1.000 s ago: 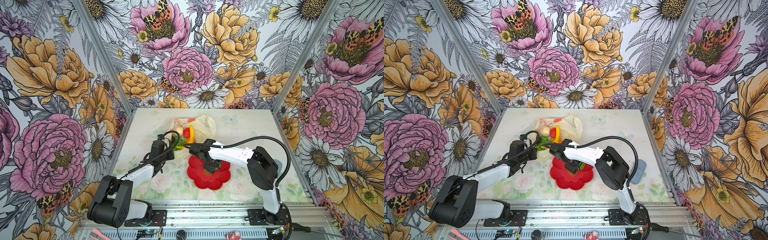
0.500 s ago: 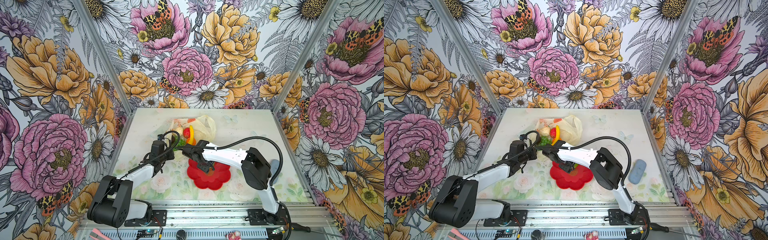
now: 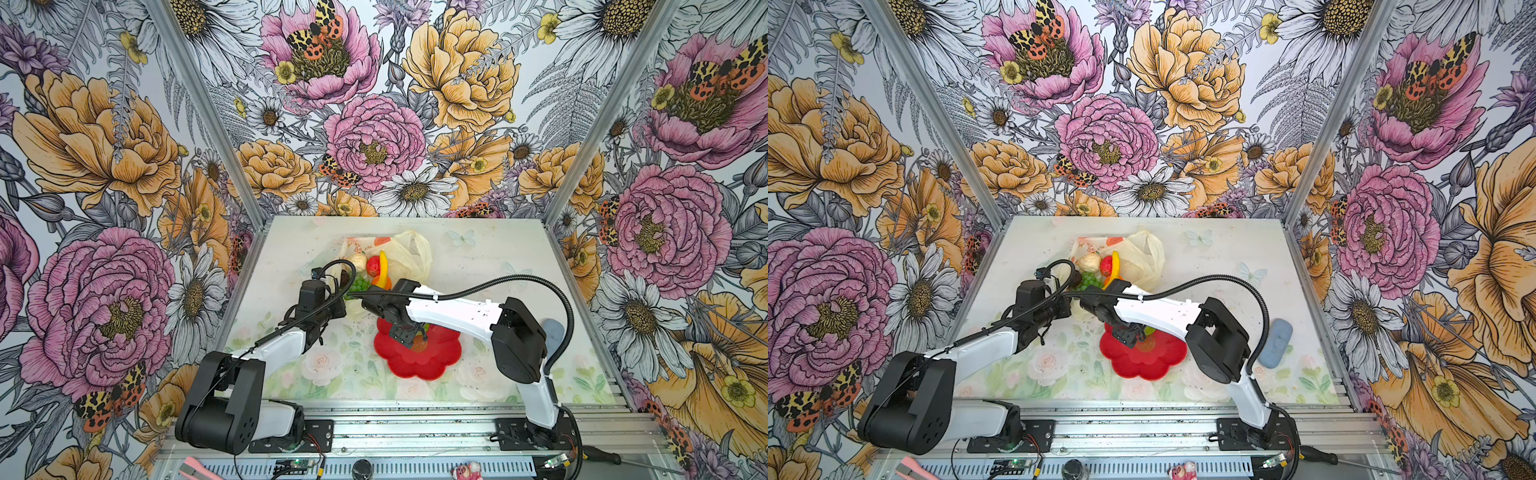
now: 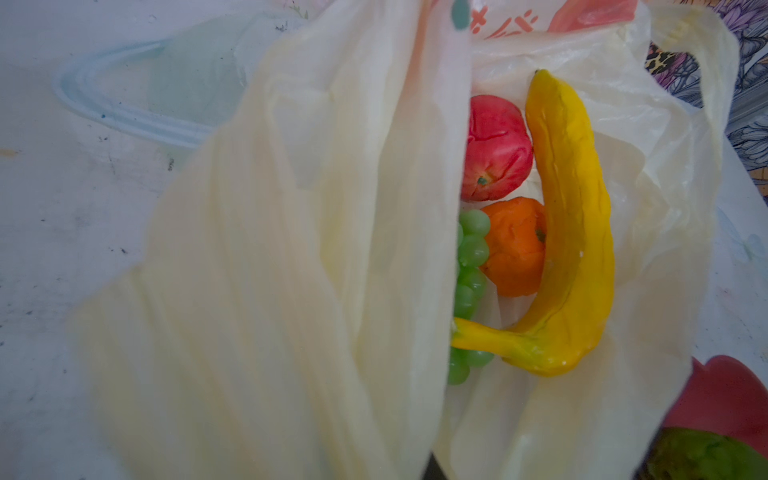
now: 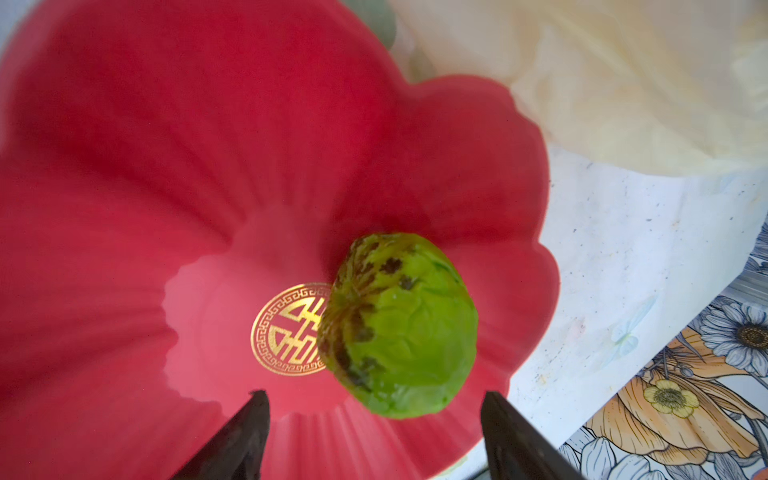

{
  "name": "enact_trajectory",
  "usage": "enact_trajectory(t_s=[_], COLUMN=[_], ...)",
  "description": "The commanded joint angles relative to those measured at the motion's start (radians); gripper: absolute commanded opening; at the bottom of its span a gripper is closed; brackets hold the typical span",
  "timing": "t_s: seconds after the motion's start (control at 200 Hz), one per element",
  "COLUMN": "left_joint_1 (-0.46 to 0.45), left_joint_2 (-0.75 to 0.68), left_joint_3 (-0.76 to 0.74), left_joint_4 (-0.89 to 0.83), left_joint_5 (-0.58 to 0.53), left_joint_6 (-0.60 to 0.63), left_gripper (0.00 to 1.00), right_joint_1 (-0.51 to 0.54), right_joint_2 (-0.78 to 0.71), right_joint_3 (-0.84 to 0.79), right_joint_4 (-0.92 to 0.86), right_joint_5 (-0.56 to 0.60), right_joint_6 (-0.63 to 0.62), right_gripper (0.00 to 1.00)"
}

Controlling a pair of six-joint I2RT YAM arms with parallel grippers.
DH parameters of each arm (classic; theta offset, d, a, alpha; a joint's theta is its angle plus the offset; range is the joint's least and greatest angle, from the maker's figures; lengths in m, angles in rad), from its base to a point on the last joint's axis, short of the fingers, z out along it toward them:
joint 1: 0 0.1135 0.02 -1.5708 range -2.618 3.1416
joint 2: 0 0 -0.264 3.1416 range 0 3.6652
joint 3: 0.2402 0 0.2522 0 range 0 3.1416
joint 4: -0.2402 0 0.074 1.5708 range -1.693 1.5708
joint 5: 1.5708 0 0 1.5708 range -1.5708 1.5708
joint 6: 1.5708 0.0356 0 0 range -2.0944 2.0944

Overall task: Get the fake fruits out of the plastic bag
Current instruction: 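Lower the green custard apple onto the red plate and open the right gripper, then move the right gripper back over the bag opening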

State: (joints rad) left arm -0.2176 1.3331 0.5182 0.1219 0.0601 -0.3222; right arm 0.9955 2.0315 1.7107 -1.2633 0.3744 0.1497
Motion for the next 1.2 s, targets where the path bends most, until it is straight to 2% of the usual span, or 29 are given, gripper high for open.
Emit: enact_trajectory(t_s=[0.0, 0.29, 0.721, 0.951, 1.191], left_joint_1=[0.008, 0.007, 0.012, 0.014, 0.016], left_joint_2=[0.004, -0.007, -0.010, -0.017, -0.011], left_joint_3=[0.011, 0.005, 0.001, -0.007, -0.003], left_joint_4=[0.035, 0.029, 0.031, 0.036, 0.036], left_joint_5=[0.020, 0.012, 0.001, -0.001, -0.003], left_joint_6=[-0.003, -0.014, -0.023, -0.026, -0.031], left_gripper=[0.13, 0.12, 0.12, 0.12, 0.12], right_joint_1=[-0.010, -0.024, -0.131, -0.161, -0.168], right_joint_2=[-0.122, -0.221, -0.170, -0.029, 0.183], right_joint_3=[-0.017, -0.010, -0.007, 0.113, 0.355], right_joint_4=[0.014, 0.148, 0.473, 0.530, 0.533], right_joint_5=[-0.018, -0.010, -0.119, -0.189, -0.268], right_joint_6=[0.062, 0.257, 0.434, 0.458, 0.459], right_gripper=[0.81, 0.78, 0.74, 0.70, 0.66])
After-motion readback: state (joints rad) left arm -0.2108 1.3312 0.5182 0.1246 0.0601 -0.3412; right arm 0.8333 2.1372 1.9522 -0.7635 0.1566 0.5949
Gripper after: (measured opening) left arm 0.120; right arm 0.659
